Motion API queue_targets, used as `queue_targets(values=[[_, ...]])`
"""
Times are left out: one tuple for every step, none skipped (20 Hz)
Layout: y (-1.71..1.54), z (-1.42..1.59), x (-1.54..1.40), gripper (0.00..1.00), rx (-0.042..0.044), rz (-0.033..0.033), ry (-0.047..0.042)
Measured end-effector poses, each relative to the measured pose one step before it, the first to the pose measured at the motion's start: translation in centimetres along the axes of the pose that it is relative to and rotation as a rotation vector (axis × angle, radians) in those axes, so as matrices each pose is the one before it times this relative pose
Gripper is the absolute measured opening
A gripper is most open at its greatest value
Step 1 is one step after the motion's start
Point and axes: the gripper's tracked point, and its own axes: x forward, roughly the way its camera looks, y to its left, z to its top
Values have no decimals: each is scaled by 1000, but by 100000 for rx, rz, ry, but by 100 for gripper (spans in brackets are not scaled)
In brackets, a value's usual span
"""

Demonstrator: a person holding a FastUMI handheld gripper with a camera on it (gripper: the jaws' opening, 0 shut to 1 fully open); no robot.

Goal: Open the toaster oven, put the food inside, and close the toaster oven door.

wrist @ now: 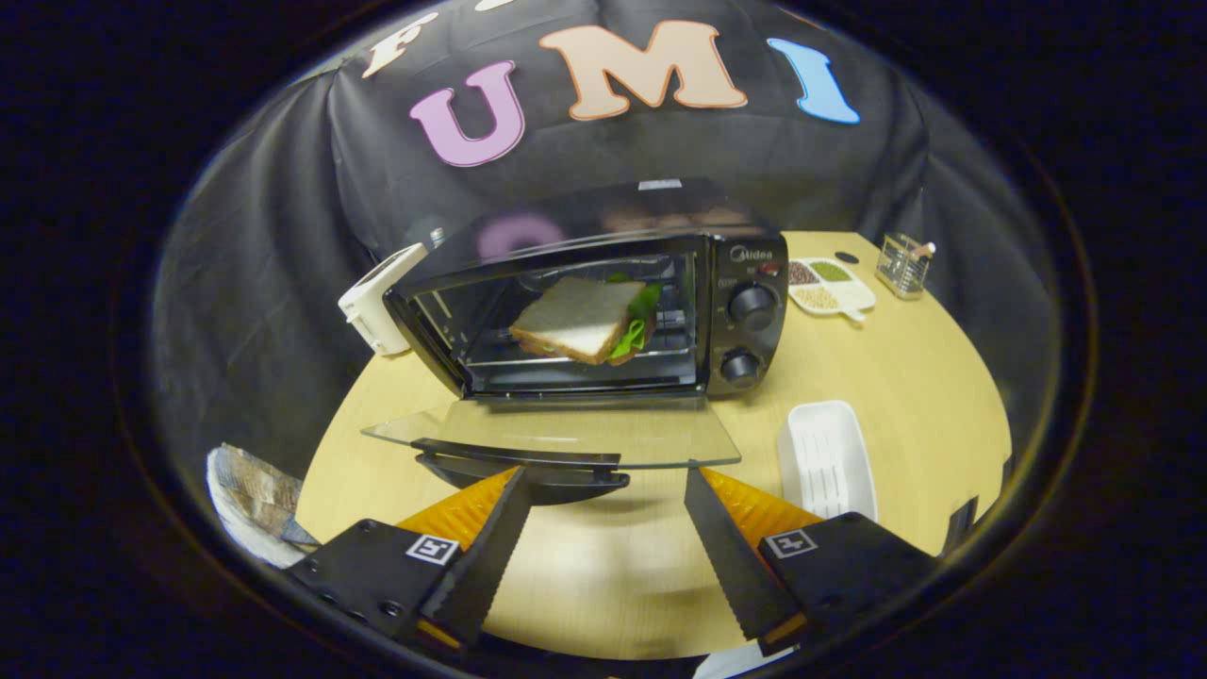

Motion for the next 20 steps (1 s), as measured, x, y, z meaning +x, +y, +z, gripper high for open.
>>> queue_targets(values=[[45, 342, -63, 100, -289, -118, -272], [52, 342, -14, 100, 871, -23, -617], [48, 487, 16, 100, 1074, 61, -1002], [-7, 480, -120, 100, 831, -67, -1186], [94, 444, 113, 100, 503, -4, -932], [89, 619, 8, 100, -7, -73, -1406], [24, 593, 66, 100, 33, -240, -1221], [75, 797, 37, 100, -66, -368, -1774], [99, 672, 86, 100, -33, -267, -1481], [43, 788, 284, 100, -305, -207, -2082], [98, 787, 308, 100, -368, -96, -1917], [71, 648, 259, 100, -258, 85, -1576], [-14, 661, 378, 100, 263, 361, -1403], [62, 430, 372, 100, 986, 362, -856], [-1, 459, 412, 100, 1567, 512, -772], [-18, 415, 356, 100, 1804, 399, -661], [46, 358, 283, 100, 1233, 406, -563], [52, 420, 389, 100, 494, 196, -943], [19, 322, 346, 100, -166, -43, -666], [-43, 294, 346, 100, -554, -172, -721]])
